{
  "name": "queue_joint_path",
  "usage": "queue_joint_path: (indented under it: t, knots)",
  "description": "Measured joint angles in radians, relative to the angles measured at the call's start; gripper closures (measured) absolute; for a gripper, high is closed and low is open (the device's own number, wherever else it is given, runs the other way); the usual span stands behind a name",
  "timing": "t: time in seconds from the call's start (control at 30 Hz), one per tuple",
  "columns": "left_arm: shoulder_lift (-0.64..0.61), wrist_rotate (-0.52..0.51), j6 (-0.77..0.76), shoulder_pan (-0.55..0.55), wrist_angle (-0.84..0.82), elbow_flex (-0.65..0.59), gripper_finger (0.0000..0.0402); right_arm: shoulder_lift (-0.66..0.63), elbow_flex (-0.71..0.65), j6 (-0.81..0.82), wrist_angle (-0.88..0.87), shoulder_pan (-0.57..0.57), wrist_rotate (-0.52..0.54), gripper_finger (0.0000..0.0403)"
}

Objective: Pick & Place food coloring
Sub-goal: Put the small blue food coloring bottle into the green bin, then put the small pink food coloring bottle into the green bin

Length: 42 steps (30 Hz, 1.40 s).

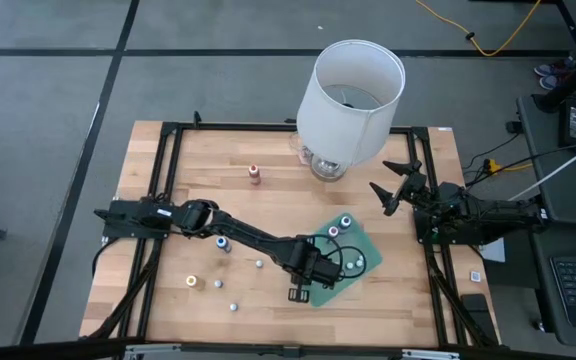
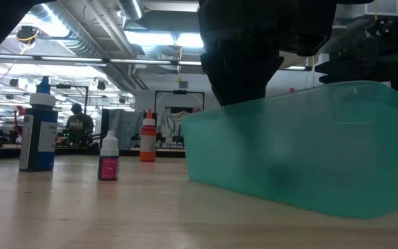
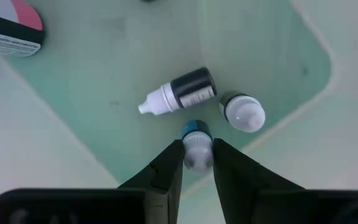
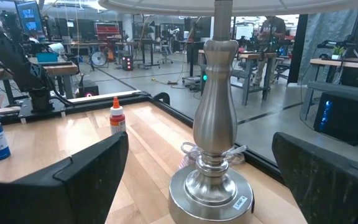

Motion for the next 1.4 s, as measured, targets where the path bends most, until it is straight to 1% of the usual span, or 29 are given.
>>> queue_joint_path:
  t: [0.3,0.43,0.57,0.67,0.77,0.83,0.9,1.03,1.23,1.4]
  knots:
    - [0.0,-0.001,0.005,0.003,-0.015,0.0,0.0277,0.0,0.0,0.0,0.0,0.0,0.0,0.0006]
    - [-0.001,0.002,0.008,0.009,-0.04,0.0,0.0268,0.0,0.0,0.0,0.0,0.0,0.0,0.0006]
    - [-0.016,0.002,0.027,0.012,-0.061,0.002,0.0269,0.0,0.0,0.0,0.0,0.0,0.0,0.0006]
    - [-0.022,0.0,0.034,0.016,-0.075,0.043,0.027,0.0,0.0,0.0,0.0,0.0,0.0,0.0006]
    - [-0.022,-0.016,0.034,0.018,-0.126,0.109,0.0267,0.0,0.0,0.0,0.0,0.0,0.0,0.0006]
    - [-0.023,-0.05,0.012,0.018,-0.152,0.146,0.0265,0.0,0.0,0.0,0.0,0.0,0.0,0.0006]
    - [-0.052,-0.082,-0.031,0.018,-0.169,0.131,0.0261,0.0,0.0,0.0,0.0,0.0,0.0,0.0006]
    - [-0.096,-0.116,-0.15,0.019,-0.265,0.119,0.0253,0.0,0.0,0.0,0.0,0.0,0.0,0.0006]
    - [-0.102,-0.157,-0.285,0.02,-0.358,0.117,0.0243,0.0,0.0,0.0,0.0,0.0,0.0,0.0006]
    - [-0.102,-0.164,-0.304,0.015,-0.349,0.117,0.0243,0.0,0.0,0.0,0.0,0.0,0.0,0.0006]
